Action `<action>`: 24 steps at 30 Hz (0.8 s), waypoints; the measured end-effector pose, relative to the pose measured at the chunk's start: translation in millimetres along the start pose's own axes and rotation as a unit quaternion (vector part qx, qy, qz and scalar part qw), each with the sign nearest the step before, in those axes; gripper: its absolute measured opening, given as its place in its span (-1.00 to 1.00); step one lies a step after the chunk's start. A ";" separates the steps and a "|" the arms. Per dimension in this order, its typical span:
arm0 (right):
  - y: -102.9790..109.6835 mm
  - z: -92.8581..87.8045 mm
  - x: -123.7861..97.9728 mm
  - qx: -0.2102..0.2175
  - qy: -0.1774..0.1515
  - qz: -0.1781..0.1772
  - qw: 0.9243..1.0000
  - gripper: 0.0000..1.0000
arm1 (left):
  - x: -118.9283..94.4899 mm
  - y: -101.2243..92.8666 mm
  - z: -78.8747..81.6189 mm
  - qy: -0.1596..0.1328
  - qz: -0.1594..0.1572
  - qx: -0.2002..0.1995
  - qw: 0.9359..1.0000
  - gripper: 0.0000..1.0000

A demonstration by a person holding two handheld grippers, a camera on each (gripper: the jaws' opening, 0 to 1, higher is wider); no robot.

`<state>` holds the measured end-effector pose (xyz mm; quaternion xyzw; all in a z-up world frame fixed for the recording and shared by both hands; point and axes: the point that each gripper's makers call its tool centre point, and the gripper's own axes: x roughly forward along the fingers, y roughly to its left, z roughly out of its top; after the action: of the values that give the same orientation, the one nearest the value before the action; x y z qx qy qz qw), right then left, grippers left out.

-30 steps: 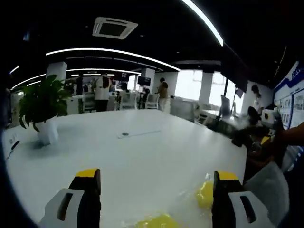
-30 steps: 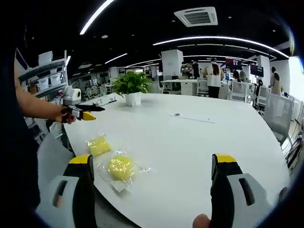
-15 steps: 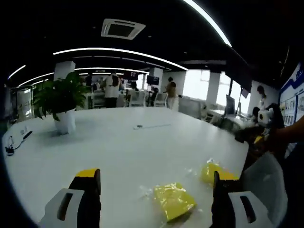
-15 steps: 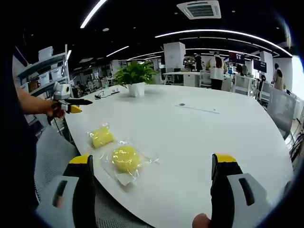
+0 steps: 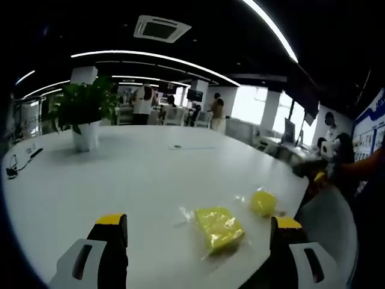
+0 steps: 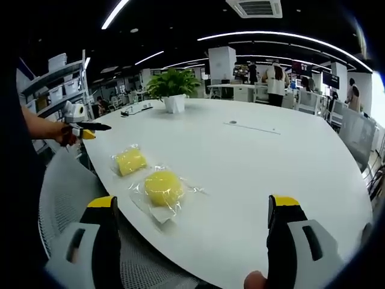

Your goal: Compare the silicone blocks by pressing each to a similar depth, holding the contact briefly, and releasing to observe deformation and rebound differences across the visible hardness samples.

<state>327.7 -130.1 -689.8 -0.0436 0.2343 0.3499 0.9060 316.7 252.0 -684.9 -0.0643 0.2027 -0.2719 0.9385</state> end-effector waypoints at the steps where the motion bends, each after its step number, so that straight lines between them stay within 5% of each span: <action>1: 0.0 -1.2 -0.6 0.000 0.001 0.000 1.000 0.93 | -1.3 -1.5 -0.2 0.000 -0.003 -0.002 1.000 1.00; 9: -8.7 -0.2 -5.8 0.027 -0.011 -0.011 1.000 0.93 | -3.3 -4.8 4.9 0.000 -0.008 0.019 1.000 1.00; 24: 0.7 -4.7 -13.9 0.031 -0.013 -0.021 0.999 0.93 | -8.9 0.8 -5.1 -0.004 -0.006 -0.008 1.000 1.00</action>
<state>316.4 -139.3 -687.6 -0.0160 0.2323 0.3242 0.9169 308.1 257.4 -686.6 -0.0737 0.2010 -0.2759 0.9370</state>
